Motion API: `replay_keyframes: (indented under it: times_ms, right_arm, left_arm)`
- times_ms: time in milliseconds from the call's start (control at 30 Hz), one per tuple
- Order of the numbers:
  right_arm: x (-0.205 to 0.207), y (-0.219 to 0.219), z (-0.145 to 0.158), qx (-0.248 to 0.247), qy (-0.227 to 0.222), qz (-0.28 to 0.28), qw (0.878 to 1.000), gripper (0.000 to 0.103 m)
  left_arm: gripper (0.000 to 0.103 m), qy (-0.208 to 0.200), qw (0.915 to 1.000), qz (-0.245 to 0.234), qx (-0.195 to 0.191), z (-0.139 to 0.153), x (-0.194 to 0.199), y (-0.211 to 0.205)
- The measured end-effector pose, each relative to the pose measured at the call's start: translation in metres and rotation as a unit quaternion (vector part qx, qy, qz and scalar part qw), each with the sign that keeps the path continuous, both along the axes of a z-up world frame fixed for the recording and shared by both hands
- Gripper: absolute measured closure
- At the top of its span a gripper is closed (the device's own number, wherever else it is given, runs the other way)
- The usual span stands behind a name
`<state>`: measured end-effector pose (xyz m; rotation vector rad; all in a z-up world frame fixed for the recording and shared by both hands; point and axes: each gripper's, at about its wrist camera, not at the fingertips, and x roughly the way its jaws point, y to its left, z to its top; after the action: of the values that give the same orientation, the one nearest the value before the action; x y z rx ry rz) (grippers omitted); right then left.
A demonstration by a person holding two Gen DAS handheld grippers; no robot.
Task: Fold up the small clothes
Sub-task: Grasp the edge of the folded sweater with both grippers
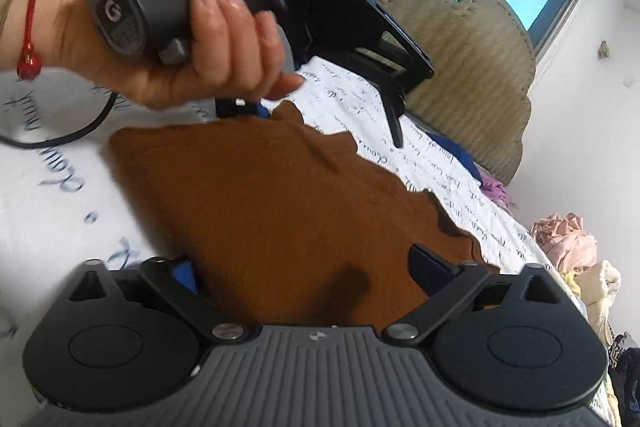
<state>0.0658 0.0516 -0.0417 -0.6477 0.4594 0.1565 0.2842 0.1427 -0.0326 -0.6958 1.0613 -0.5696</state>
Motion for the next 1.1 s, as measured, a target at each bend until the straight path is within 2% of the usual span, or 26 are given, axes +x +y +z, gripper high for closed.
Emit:
replay_keyframes:
  times_ms: [33,67,133,167,200,233,300,333,433,500,633,700,767,900,1033,1100]
  right_arm:
    - [0.002,0.001,-0.001,-0.004,-0.004,0.002,1.000,0.018]
    - [0.004,0.003,-0.001,-0.006,-0.007,0.005,1.000,0.028]
    - [0.006,0.008,-0.004,-0.007,-0.005,0.014,1.000,0.045]
    - [0.010,0.008,-0.006,-0.008,-0.002,0.020,1.000,0.060]
    - [0.009,0.010,-0.007,-0.009,0.002,0.025,1.000,0.070]
    - [0.009,0.013,-0.008,-0.012,0.005,0.029,1.000,0.072]
    - [0.008,0.013,-0.009,-0.015,0.005,0.036,0.999,0.080]
    - [0.007,0.013,-0.008,-0.013,0.008,0.038,0.999,0.083]
    - [0.007,0.009,-0.004,0.005,0.010,0.039,0.999,0.091]
    - [0.004,0.003,0.001,0.022,0.010,0.041,0.999,0.094]
    - [-0.003,-0.014,0.014,0.063,0.003,0.039,0.997,0.096]
    - [-0.008,-0.026,0.021,0.082,-0.006,0.033,0.996,0.096]
    - [-0.013,-0.039,0.029,0.101,-0.015,0.025,0.994,0.096]
    - [-0.020,-0.070,0.046,0.157,-0.025,0.004,0.987,0.096]
    - [-0.029,-0.105,0.060,0.222,-0.029,-0.016,0.975,0.096]
    - [-0.034,-0.121,0.066,0.251,-0.032,-0.026,0.967,0.096]
  left_arm:
    - [0.003,0.002,1.0000,0.004,-0.004,0.000,0.003,0.000]
    - [0.004,0.004,1.0000,0.007,-0.004,-0.001,0.006,-0.001]
    - [0.015,0.007,0.9998,0.014,0.011,-0.001,0.009,-0.004]
    - [0.019,0.006,0.9996,0.015,0.022,0.000,0.010,-0.006]
    - [0.036,0.004,0.9993,0.014,0.036,0.001,0.011,-0.008]
    - [0.058,0.005,0.9984,0.012,0.054,0.002,0.011,-0.011]
    - [0.076,0.009,0.9959,0.014,0.089,0.001,0.012,-0.013]
    - [0.085,0.012,0.9953,0.017,0.095,0.001,0.012,-0.012]
    - [0.090,0.012,0.9936,0.031,0.108,0.006,0.007,-0.013]
    - [0.091,-0.003,0.9895,0.035,0.140,0.015,0.001,-0.021]
    - [0.092,-0.050,0.9722,0.034,0.226,0.043,-0.015,-0.051]
    - [0.092,-0.072,0.9637,0.036,0.255,0.059,-0.023,-0.063]
    - [0.092,-0.091,0.9578,0.041,0.270,0.075,-0.030,-0.074]
    - [0.092,-0.114,0.9534,0.048,0.275,0.105,-0.042,-0.097]
    - [0.092,-0.134,0.9469,0.054,0.287,0.128,-0.054,-0.121]
    - [0.092,-0.148,0.9407,0.053,0.300,0.137,-0.061,-0.137]
